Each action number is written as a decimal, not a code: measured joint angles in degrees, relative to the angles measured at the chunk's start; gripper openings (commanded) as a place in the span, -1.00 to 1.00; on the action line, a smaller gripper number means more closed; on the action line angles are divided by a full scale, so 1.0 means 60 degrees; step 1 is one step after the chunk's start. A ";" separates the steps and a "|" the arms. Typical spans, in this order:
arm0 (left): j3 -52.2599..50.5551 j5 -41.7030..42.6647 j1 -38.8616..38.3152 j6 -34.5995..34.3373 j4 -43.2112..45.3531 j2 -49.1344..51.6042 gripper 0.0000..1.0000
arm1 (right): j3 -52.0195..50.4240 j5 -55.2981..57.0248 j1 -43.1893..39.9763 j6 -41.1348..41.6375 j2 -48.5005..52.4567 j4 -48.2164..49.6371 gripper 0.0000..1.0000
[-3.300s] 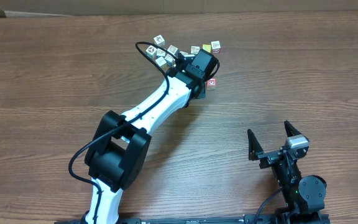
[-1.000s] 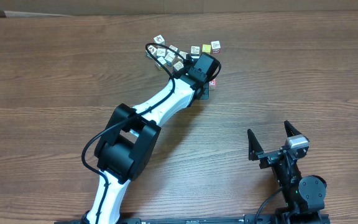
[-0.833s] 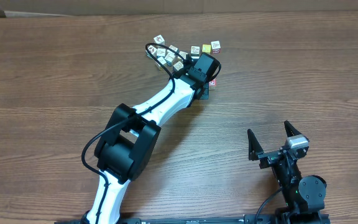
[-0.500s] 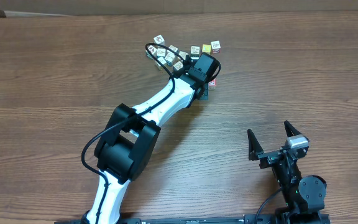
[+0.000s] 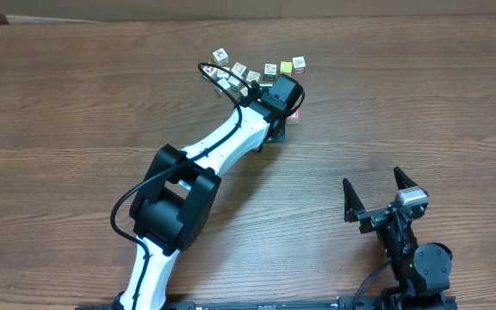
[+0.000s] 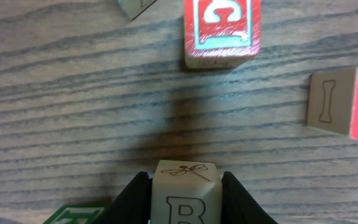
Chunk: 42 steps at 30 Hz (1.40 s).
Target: Form a horizontal line
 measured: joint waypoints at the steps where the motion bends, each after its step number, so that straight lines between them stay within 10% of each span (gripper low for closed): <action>1: 0.0004 -0.0004 0.0000 -0.0011 -0.0047 0.0000 -0.44 | 0.0000 0.0004 0.0000 -0.0004 0.0000 0.0004 1.00; 30: 0.0004 -0.0867 -0.0062 -0.0211 -0.0109 -0.0007 -0.25 | 0.0000 0.0000 0.0000 -0.0004 0.0000 0.0004 1.00; 42: 0.0004 -0.0991 -0.0062 -0.0142 0.0750 -0.0007 -0.66 | 0.0000 0.0004 0.0000 -0.0004 0.0000 0.0000 1.00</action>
